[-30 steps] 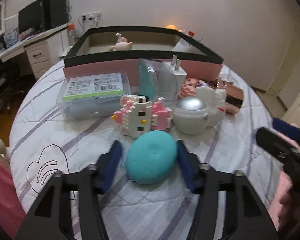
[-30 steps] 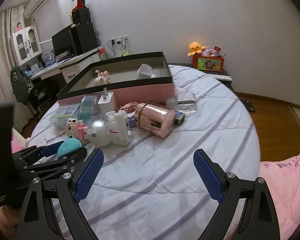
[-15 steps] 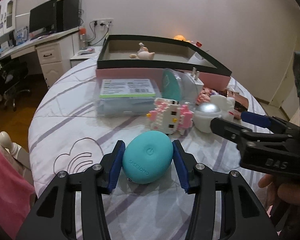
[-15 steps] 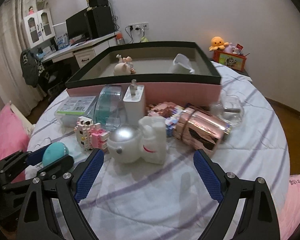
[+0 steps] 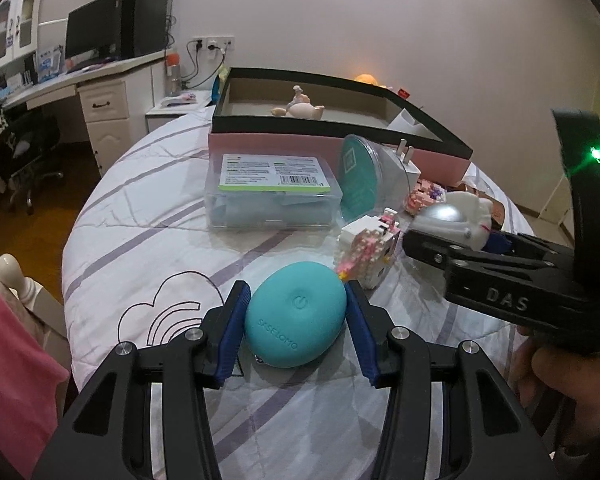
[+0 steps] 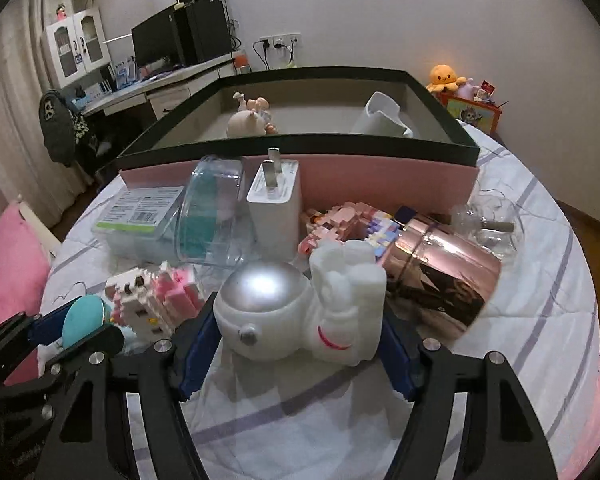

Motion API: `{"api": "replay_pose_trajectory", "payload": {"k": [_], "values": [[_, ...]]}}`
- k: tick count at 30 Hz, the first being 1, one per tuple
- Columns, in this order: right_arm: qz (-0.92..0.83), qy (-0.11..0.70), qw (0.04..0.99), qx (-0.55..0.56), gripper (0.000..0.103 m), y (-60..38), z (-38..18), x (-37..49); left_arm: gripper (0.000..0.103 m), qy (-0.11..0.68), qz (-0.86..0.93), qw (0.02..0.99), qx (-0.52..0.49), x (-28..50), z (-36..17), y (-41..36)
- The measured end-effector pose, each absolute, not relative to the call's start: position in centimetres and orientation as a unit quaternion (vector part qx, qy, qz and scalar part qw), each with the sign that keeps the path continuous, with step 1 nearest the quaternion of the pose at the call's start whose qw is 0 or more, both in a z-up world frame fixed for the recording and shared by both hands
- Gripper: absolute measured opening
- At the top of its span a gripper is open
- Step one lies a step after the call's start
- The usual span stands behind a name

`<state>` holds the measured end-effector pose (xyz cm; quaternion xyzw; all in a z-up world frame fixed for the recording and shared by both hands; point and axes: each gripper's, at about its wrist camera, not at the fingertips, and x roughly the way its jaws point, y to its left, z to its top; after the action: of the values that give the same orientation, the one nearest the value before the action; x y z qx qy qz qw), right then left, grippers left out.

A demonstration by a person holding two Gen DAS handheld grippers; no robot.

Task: Organize rigid objects
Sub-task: 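Grasp the teal speaker with the left tool while the right tool grasps the astronaut lamp, then lower speaker and astronaut lamp into the box tray and open both tools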

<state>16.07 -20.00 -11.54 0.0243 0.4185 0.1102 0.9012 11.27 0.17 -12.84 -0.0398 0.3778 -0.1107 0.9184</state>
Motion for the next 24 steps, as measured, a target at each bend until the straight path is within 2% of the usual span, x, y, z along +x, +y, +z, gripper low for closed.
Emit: {"api": "replay_pose_trajectory", "payload": {"k": [13,24], "values": [[0.142,0.388,0.909,0.052,0.072,-21.8,-8.6,13.4,0.049,0.348,-0.112,0.93,-0.036,10.3,-9.6,0.5],[0.164,0.328,0.93,0.024,0.072,-23.1,-0.7,17.3,0.049,0.276,-0.115,0.954,-0.008,15.2,-1.3,0.6]]}}
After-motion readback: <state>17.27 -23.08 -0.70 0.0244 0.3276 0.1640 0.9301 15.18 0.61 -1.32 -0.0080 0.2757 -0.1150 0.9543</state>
